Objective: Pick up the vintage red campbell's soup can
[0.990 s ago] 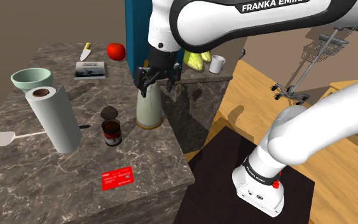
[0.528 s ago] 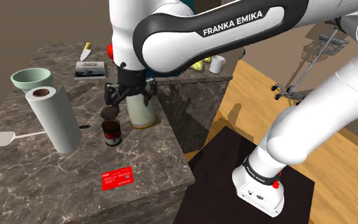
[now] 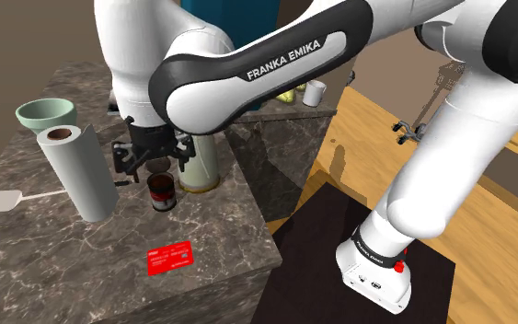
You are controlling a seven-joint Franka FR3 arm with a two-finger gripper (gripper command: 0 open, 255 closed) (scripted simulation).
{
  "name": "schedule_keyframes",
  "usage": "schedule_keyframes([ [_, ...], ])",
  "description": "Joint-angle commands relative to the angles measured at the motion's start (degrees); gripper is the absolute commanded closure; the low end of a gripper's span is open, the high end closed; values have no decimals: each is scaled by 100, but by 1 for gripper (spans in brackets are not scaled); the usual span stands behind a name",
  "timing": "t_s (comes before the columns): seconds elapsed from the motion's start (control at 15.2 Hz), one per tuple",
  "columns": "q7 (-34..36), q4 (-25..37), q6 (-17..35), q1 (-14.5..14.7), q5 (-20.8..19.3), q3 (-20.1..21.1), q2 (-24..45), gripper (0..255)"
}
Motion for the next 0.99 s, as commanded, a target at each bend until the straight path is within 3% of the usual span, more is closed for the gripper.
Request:
schedule_keyframes([
  [0.0, 103, -30, 108, 23, -109, -3, 124, 0],
  [0.4, 253, -212, 414, 32, -293, -6, 307, 0],
  [0.46, 194, -232, 442, -2, -285, -31, 305, 255],
  [0.92, 76, -251, 500, -80, -291, -93, 327, 255],
])
